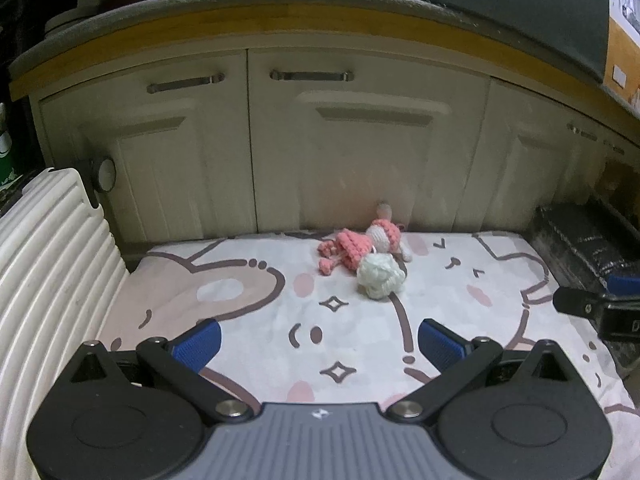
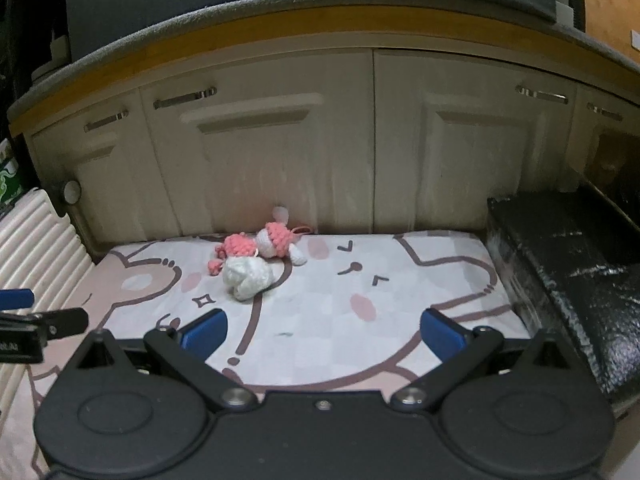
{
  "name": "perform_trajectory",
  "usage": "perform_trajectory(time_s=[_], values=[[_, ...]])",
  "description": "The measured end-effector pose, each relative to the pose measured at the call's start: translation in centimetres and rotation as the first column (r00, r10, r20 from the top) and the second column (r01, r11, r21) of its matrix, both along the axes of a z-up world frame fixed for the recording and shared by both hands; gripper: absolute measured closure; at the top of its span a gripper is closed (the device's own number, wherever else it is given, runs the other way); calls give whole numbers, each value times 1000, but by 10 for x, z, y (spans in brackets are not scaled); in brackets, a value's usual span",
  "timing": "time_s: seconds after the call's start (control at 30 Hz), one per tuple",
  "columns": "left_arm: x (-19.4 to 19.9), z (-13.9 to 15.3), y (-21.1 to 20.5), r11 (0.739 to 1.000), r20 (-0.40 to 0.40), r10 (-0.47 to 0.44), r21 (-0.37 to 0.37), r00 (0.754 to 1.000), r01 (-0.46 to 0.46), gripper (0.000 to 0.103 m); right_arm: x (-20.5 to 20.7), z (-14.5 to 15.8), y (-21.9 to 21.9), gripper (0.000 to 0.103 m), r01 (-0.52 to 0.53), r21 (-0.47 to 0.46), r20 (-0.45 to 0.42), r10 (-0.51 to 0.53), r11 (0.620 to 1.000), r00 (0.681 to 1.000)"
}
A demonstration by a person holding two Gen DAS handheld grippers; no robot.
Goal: Organize objects
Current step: 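Lift both open tools away from the box toward the pink bunny, then grasp the pink crocheted bunny with the left tool while the right tool grasps the white yarn ball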
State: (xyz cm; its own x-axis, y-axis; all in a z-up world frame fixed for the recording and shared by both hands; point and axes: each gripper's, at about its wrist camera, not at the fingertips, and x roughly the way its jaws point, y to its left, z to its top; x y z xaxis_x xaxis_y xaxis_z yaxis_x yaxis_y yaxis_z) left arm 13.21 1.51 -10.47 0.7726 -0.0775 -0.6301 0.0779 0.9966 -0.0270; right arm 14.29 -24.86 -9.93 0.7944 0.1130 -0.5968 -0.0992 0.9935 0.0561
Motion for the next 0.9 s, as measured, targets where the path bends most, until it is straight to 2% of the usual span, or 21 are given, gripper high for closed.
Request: perform_trajectory(time_s=[0.23, 0.6, 0.8, 0.9], values=[[16, -12, 15, 1000, 45, -13, 19, 999, 13, 0, 18, -13, 8, 0, -43, -57, 19, 44, 997, 999], [50, -33, 32, 998, 83, -57, 36, 995, 55, 0, 59, -34, 17, 0, -83, -88, 14, 85, 993, 996], [72, -43, 32, 988, 103, -148, 66, 984, 141, 0, 86, -42, 19, 0, -137, -90, -20, 136, 986, 991], [83, -47, 29, 970, 123, -231, 110, 965, 218, 0, 100, -48, 24, 0, -186, -99, -28, 184, 978, 983]])
